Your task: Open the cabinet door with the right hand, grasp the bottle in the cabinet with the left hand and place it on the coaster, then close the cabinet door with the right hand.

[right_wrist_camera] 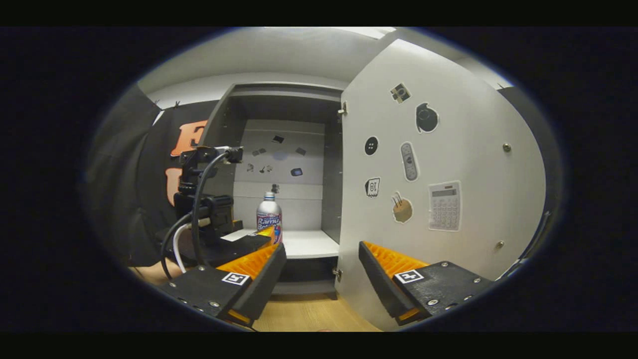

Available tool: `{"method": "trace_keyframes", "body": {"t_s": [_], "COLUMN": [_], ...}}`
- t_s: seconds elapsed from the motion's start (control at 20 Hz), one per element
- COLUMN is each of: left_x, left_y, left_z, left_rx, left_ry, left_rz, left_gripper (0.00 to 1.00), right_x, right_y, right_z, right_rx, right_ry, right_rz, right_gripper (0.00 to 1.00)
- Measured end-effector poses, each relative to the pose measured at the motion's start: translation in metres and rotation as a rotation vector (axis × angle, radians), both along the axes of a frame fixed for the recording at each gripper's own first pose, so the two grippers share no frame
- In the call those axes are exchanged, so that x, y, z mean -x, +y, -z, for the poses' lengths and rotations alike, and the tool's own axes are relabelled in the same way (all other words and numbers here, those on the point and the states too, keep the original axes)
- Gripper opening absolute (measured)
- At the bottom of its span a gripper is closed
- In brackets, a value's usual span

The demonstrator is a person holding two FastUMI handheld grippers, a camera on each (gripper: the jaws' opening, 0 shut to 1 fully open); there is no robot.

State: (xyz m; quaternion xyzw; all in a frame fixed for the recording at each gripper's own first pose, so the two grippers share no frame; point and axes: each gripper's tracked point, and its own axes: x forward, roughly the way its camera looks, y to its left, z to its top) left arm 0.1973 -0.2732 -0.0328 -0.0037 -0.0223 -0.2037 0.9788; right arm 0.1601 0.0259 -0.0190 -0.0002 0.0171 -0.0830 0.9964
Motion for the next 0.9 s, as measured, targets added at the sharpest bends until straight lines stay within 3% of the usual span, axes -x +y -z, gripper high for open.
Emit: {"method": "trace_keyframes", "body": {"t_s": [0.45,0.55,0.9], "left_x": [-0.026,-0.035,-0.053], "left_y": [-0.010,-0.010,-0.015], "left_z": [0.000,0.001,0.015], "left_rx": [0.027,0.019,0.041], "left_ry": [-0.016,-0.023,0.030], "left_rz": [-0.023,-0.045,-0.062], "left_gripper": [0.94,0.99,0.94], "right_x": [-0.001,0.003,0.008], "right_y": [0.004,0.001,-0.015], "right_z": [0.000,0.000,0.007], "right_rx": [0.009,0.017,-0.030], "right_ry": [0.009,0.017,0.017], "right_rz": [-0.015,-0.011,-0.015], "right_gripper": [0.92,0.92,0.92]}}
